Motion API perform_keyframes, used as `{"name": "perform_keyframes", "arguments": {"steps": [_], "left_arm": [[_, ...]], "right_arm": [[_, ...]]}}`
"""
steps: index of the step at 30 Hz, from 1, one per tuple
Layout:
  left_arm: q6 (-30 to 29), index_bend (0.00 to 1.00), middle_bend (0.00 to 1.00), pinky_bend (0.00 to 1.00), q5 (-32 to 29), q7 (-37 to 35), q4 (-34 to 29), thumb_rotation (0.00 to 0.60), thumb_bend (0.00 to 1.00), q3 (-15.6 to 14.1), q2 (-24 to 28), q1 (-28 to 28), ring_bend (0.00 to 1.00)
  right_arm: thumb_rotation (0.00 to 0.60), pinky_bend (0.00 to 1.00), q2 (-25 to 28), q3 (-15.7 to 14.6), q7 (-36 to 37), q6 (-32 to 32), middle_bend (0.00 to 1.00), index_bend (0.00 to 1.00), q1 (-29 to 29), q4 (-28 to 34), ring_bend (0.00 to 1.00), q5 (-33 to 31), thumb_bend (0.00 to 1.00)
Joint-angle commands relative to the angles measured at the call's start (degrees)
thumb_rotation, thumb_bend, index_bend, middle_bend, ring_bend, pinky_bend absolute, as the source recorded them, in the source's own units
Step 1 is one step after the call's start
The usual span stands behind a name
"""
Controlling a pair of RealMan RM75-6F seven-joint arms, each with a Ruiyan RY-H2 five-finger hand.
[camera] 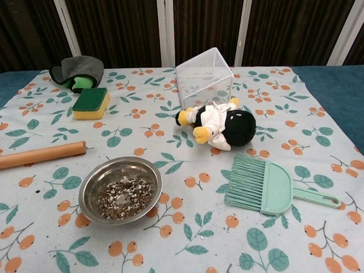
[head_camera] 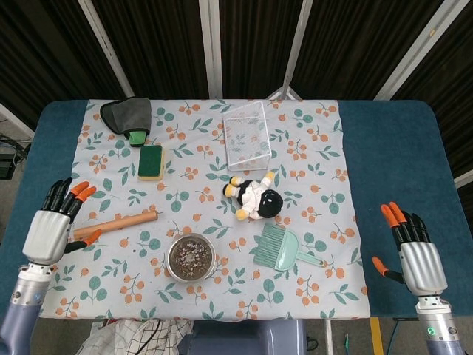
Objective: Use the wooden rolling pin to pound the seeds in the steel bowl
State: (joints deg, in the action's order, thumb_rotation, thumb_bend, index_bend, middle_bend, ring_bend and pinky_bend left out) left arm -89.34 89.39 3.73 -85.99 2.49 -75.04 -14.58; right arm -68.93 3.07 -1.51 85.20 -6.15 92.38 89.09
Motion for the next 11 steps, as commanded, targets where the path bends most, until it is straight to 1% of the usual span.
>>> {"name": "perform_keyframes", "arguments": {"steps": [1, 2, 5, 8, 11], "left_arm": [[-1.56, 0.08, 0.02, 0.00, -2.20, 2.12, -6.08, 0.600, 0.23, -3.24, 5.56, 4.73, 0.00], [-1.98, 0.05, 0.01, 0.00, -2.40, 2.13, -6.81, 0.600, 0.22, -3.94, 6.60, 5.74, 0.00], [-3.49, 0.01, 0.00, 0.00, -2.00, 1.01, -7.28, 0.600, 0.22, -4.89, 7.93, 7.53, 0.00], [-5.73, 0.00, 0.00, 0.00, -0.04, -0.01, -6.41, 0.600, 0.21, -5.53, 8.37, 8.85, 0.00], [-7.18, 0.00, 0.00, 0.00, 1.45, 0.05, -4.74, 0.600, 0.21, -5.39, 7.73, 9.45, 0.00]], "right_arm": [[0.600, 0.00, -0.02, -0.07, -0.05, 0.07, 0.00, 0.00, 0.01, -0.04, 0.00, 0.17, 0.27], [0.600, 0.00, -0.02, -0.06, -0.12, 0.11, 0.00, 0.00, -0.03, -0.10, 0.00, 0.29, 0.27], [0.600, 0.00, -0.10, -0.05, -0.22, 0.06, 0.00, 0.00, -0.13, -0.09, 0.00, 0.42, 0.27], [0.600, 0.00, -0.22, -0.08, -0.53, 0.05, 0.00, 0.00, -0.23, -0.07, 0.00, 0.63, 0.27], [0.600, 0.00, -0.39, -0.08, -0.83, 0.11, 0.00, 0.00, -0.28, -0.08, 0.00, 0.81, 0.27]]}}
